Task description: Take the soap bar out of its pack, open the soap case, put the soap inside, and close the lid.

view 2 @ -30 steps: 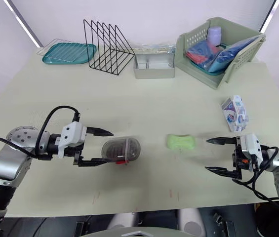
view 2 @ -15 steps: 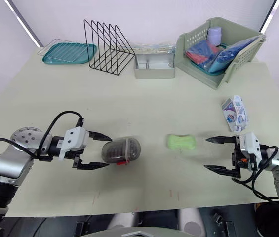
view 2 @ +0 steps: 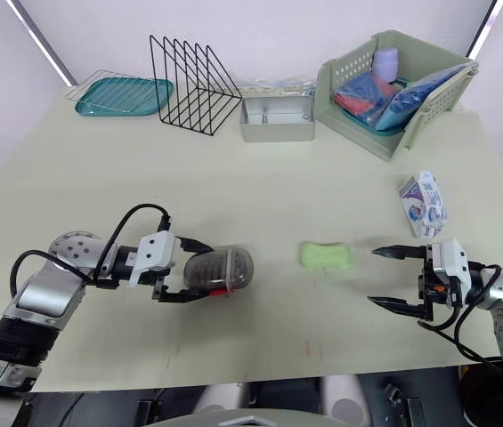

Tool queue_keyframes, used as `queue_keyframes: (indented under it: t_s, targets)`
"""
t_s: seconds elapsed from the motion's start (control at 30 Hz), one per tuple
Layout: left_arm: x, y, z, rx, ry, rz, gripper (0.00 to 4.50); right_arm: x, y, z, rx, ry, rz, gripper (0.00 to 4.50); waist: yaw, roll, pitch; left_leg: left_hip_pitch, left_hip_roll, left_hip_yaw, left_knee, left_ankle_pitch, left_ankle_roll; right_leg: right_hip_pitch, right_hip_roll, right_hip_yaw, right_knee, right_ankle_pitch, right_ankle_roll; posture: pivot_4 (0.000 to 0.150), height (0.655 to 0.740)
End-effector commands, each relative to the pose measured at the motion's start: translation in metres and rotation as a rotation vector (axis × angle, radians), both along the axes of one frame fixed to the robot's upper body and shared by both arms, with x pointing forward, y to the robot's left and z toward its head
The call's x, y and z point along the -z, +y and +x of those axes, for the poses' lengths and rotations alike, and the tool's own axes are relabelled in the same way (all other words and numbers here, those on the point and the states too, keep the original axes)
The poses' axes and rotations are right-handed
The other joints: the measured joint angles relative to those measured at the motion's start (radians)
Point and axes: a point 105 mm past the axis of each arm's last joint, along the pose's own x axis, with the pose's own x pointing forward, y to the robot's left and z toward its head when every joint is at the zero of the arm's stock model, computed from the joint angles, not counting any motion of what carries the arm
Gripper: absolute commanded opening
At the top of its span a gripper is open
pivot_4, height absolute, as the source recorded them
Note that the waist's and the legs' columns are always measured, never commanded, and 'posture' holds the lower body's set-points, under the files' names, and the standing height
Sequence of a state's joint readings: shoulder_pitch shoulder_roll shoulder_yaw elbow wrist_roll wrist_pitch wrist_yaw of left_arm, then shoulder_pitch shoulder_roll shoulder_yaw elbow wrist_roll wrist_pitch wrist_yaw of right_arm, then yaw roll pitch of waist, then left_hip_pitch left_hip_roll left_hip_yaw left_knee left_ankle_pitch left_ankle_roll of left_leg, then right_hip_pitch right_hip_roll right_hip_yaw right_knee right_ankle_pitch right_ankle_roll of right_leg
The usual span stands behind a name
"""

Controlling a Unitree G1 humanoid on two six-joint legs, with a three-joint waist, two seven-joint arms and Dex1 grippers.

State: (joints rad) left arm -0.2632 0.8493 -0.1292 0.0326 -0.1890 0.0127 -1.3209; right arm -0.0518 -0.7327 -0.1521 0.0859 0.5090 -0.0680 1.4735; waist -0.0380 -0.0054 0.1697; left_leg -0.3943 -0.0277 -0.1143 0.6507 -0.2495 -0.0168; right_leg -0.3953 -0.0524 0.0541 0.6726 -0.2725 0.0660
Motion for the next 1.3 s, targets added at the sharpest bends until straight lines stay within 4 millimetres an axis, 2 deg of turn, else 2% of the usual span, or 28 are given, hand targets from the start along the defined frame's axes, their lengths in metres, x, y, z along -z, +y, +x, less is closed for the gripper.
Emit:
queue_keyframes:
  t_s: [0.03,0.5,0.63,0.83,0.97,1.1,1.3]
  targets:
    - [-0.004,-0.001,0.002,-0.003,-0.033,-0.004,4.50,-0.006,0.001,-0.002,-0.012,-0.032,-0.010,4.48,0.000,0.000,0.000,0.000,0.000,0.000,0.000,0.000,0.000,0.000,0.000,0.000,0.000,0.000,0.000,0.150,0.7400]
    - [0.000,-0.003,0.003,0.003,-0.056,-0.014,4.50,-0.004,-0.001,-0.001,-0.014,-0.024,-0.024,4.48,0.000,0.000,0.000,0.000,0.000,0.000,0.000,0.000,0.000,0.000,0.000,0.000,0.000,0.000,0.000,0.150,0.7400]
    - [0.001,-0.003,0.004,0.006,-0.062,-0.013,3.47,-0.004,-0.002,-0.001,-0.013,-0.023,-0.026,4.50,0.000,0.000,0.000,0.000,0.000,0.000,0.000,0.000,0.000,0.000,0.000,0.000,0.000,0.000,0.000,0.150,0.7400]
    - [0.001,-0.004,0.007,0.007,-0.082,-0.012,3.47,-0.005,0.000,-0.001,-0.011,-0.026,-0.025,4.50,0.000,0.000,0.000,0.000,0.000,0.000,0.000,0.000,0.000,0.000,0.000,0.000,0.000,0.000,0.000,0.150,0.7400]
    - [-0.009,-0.008,0.010,0.004,-0.109,-0.056,3.47,-0.019,0.005,0.003,-0.025,-0.039,-0.007,4.50,0.000,0.000,0.000,0.000,0.000,0.000,0.000,0.000,0.000,0.000,0.000,0.000,0.000,0.000,0.000,0.150,0.7400]
    - [-0.024,-0.017,0.010,0.028,-0.155,-0.112,3.47,-0.041,0.015,0.007,-0.069,0.002,0.014,4.50,-0.001,0.000,0.000,0.000,0.000,0.000,0.001,0.000,0.000,0.000,0.000,0.000,0.001,0.000,0.000,0.150,0.7400]
    - [-0.048,-0.046,0.009,0.086,-0.299,-0.190,3.47,-0.063,0.034,0.013,-0.036,0.284,0.055,4.50,0.004,0.000,0.000,-0.001,0.001,-0.001,0.002,0.000,0.000,0.000,-0.001,-0.001,0.001,0.000,0.000,0.150,0.7400]
